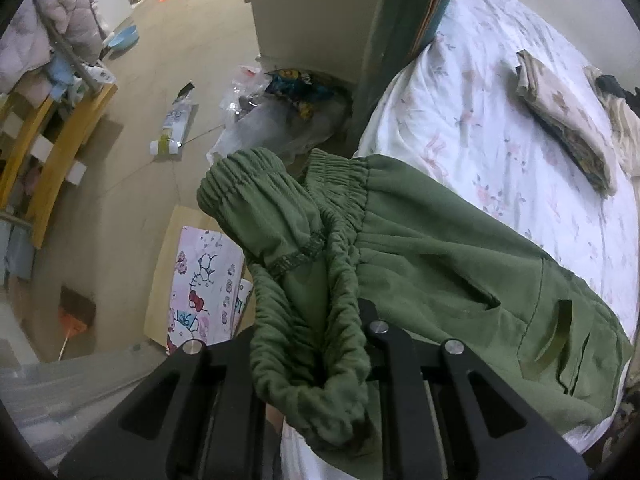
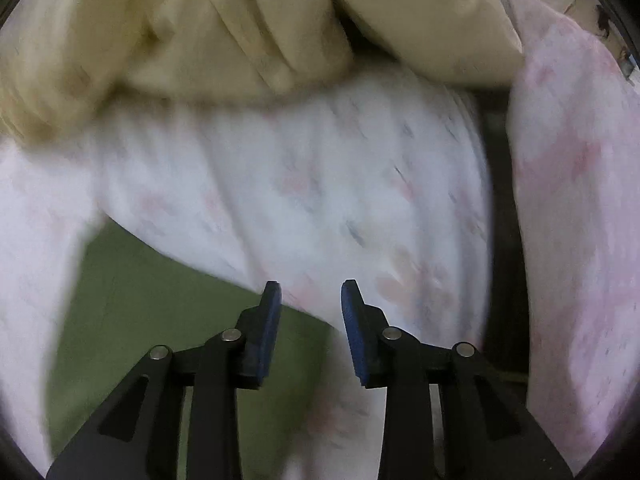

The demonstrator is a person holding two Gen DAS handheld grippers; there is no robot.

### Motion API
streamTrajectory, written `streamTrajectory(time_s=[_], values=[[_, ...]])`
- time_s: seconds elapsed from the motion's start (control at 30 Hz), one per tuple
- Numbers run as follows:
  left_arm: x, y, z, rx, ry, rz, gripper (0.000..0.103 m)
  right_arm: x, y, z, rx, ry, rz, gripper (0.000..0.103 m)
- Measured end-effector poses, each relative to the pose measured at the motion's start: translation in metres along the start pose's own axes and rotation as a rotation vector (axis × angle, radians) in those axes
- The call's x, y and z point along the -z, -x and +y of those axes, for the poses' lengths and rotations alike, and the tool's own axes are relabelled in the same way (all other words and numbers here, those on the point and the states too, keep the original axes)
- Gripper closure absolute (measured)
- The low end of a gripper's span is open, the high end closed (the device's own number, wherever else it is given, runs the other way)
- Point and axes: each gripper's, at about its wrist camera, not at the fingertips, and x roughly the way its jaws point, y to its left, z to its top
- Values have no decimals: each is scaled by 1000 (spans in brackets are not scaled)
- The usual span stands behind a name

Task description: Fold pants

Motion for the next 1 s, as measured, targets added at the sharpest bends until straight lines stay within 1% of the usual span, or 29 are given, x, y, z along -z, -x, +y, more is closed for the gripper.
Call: streamTrajectory(time_s=[0.03,0.07,0.13,0.2,0.27,0.33,0.4,0.43,0.47,0.5,0.53,0.57,0.6,0.63,0.67,0.77,0.8,0.83,0.87,0.9,0.93,0.97,1.0], values=[[0,2,-2,-5,0,-6,92,-4,1,7,-45,14,2,53],[-1,5,-6,-9,1,-17,92,-9,1,22,-120,59,3,52],[1,7,-8,-20,-5,-28,92,-13,-2,52,-165,159,-5,50],[-1,5,-10,-33,-7,-26,92,-14,-7,89,-215,297,-3,50],[0,1,-10,-46,-9,-13,92,-16,-15,116,-218,409,-9,50],[-1,-3,-10,-57,-9,-4,92,-19,-26,125,-176,485,-27,50],[0,-5,-11,-69,-15,-1,92,-29,-42,121,-157,484,-13,50],[0,-5,-12,-75,-18,-1,92,-31,-45,116,-167,464,5,50],[0,-5,-14,-80,-21,-3,92,-36,-52,111,-215,425,31,51],[0,-5,-14,-82,-23,-4,92,-36,-55,110,-259,404,50,55],[0,-6,-15,-83,-22,-3,92,-34,-58,111,-306,399,76,82],[0,-6,-15,-81,-18,-1,92,-30,-58,115,-327,428,99,103],[0,-6,-14,-78,-13,1,92,-25,-52,122,-312,494,78,103],[0,-5,-13,-74,-7,3,92,-23,-48,126,-314,528,49,103],[0,-4,-11,-70,-3,4,92,-22,-34,128,-322,555,-12,103],[1,-5,-12,-77,-19,4,92,-38,-10,124,-330,497,-127,103],[1,-5,-13,-81,-30,3,92,-45,0,120,-336,463,-177,103],[1,-5,-13,-83,-35,2,92,-52,6,117,-354,435,-209,103],[1,-6,-14,-84,-38,2,92,-59,8,116,-368,410,-217,103],[1,-6,-14,-83,-33,4,92,-61,6,118,-363,397,-199,103],[1,-7,-13,-82,-27,7,92,-64,-1,117,-366,377,-154,102],[1,-7,-13,-80,-20,10,92,-66,-12,114,-395,354,-88,92],[1,-7,-13,-80,-16,10,92,-66,-24,113,-403,346,-16,75]])
